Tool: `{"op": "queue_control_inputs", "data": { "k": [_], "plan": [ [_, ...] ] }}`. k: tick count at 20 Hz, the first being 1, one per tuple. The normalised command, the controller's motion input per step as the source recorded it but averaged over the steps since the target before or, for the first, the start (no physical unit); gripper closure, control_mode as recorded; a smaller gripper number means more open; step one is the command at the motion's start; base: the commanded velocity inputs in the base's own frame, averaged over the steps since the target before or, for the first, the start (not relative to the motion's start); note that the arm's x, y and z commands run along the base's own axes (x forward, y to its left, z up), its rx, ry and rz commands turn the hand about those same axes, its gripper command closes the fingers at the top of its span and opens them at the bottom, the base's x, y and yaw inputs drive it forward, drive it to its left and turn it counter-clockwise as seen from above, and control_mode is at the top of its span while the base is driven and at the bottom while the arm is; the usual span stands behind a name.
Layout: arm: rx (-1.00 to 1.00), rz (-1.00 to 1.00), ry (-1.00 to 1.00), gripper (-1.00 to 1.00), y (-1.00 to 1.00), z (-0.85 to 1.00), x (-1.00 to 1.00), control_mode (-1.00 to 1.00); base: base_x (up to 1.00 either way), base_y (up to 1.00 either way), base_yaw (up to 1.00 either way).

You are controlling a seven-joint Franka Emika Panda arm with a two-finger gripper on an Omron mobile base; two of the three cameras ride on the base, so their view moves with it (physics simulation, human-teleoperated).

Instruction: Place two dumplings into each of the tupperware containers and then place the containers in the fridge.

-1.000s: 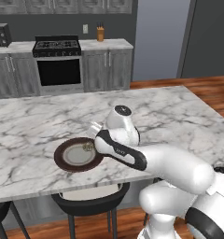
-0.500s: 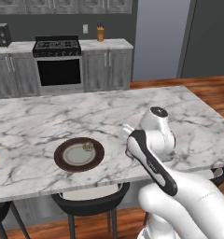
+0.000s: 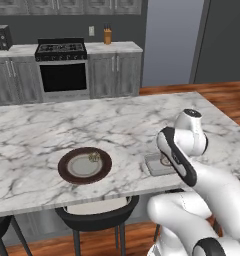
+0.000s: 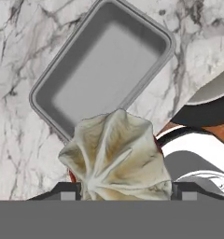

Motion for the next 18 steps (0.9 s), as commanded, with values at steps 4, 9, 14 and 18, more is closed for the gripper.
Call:
{"op": "queue_control_inputs", "data": {
  "k": [4,9,14,18],
  "plan": [
    [0.0,0.0,0.04,1.0,-0.64,0.0,0.74,-1.0,0.0,0.0,0.0],
    [-0.01,0.0,0.0,1.0,-0.6,-0.27,0.57,-1.0,0.0,0.0,0.0],
    [-0.06,0.0,0.0,1.0,-0.07,-0.62,0.17,-1.0,0.0,0.0,0.0],
    [-0.11,0.0,0.0,1.0,0.05,-0.61,0.0,-1.0,0.0,0.0,0.0]
  ]
}}
